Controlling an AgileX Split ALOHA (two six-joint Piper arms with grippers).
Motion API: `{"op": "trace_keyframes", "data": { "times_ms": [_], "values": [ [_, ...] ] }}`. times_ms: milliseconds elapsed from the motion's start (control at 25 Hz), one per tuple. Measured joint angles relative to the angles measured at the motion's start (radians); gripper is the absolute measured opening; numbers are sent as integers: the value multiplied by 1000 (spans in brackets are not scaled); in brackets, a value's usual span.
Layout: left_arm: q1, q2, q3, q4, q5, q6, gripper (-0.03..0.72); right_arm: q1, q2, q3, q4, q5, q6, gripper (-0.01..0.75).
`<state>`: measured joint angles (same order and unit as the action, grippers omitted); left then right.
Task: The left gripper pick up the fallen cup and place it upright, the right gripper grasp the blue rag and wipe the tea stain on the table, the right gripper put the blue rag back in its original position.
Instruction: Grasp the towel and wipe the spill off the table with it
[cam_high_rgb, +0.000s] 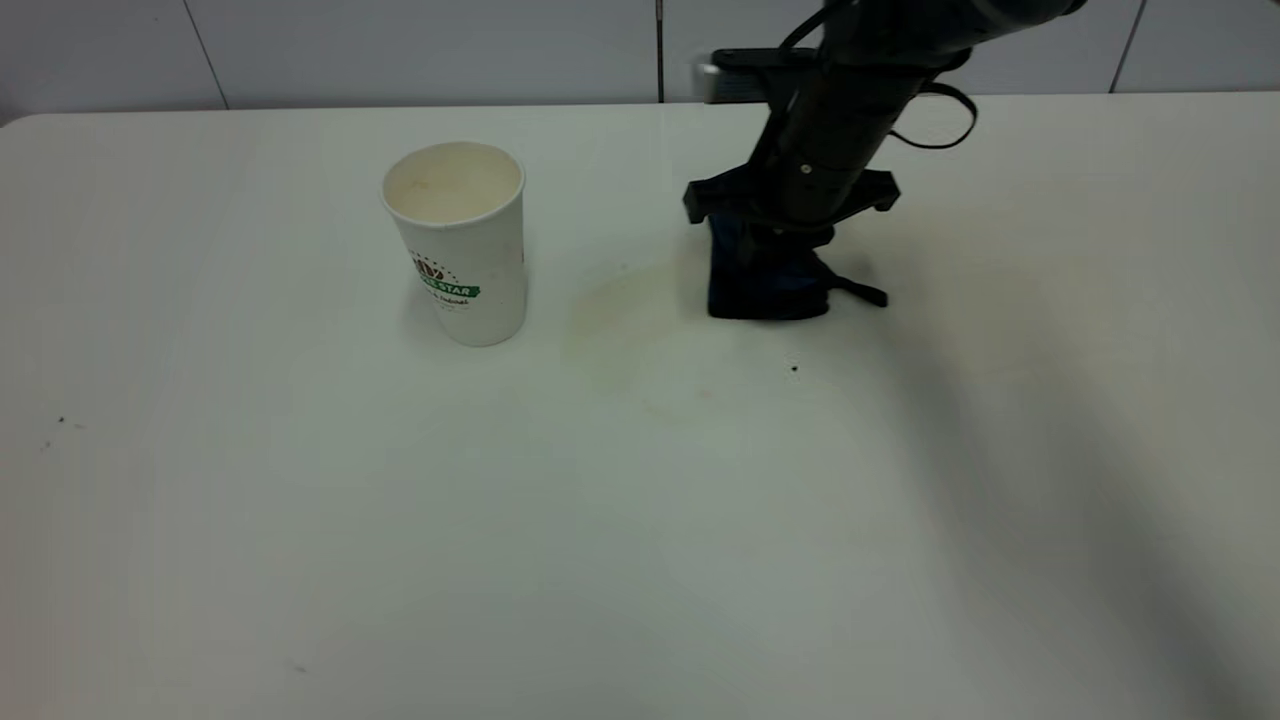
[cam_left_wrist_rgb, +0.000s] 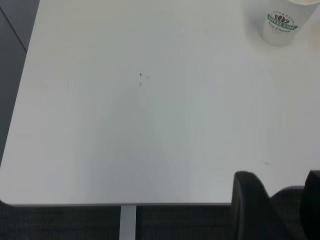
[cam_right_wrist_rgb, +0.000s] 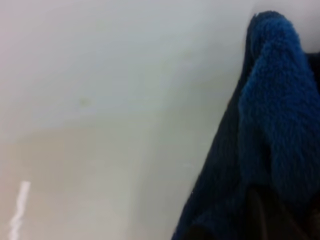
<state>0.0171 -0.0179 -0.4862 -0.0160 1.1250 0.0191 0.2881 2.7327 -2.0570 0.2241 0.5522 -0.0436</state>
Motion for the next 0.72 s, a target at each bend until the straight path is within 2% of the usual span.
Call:
{"op": "trace_keyframes", "data": {
  "times_ms": [160, 400, 520, 720],
  "values": [
    [0, 0, 0, 0, 0, 0, 278, -40, -3, -6, -12, 72, 0, 80],
    [0, 0, 0, 0, 0, -1, 278, -25, -3, -6, 6, 72, 0, 81],
    [0, 0, 0, 0, 0, -1, 278, 19, -3, -6, 49, 62, -2, 81],
    [0, 0, 0, 0, 0, -1, 278, 133, -1, -6, 90, 36, -24, 82]
  ]
}}
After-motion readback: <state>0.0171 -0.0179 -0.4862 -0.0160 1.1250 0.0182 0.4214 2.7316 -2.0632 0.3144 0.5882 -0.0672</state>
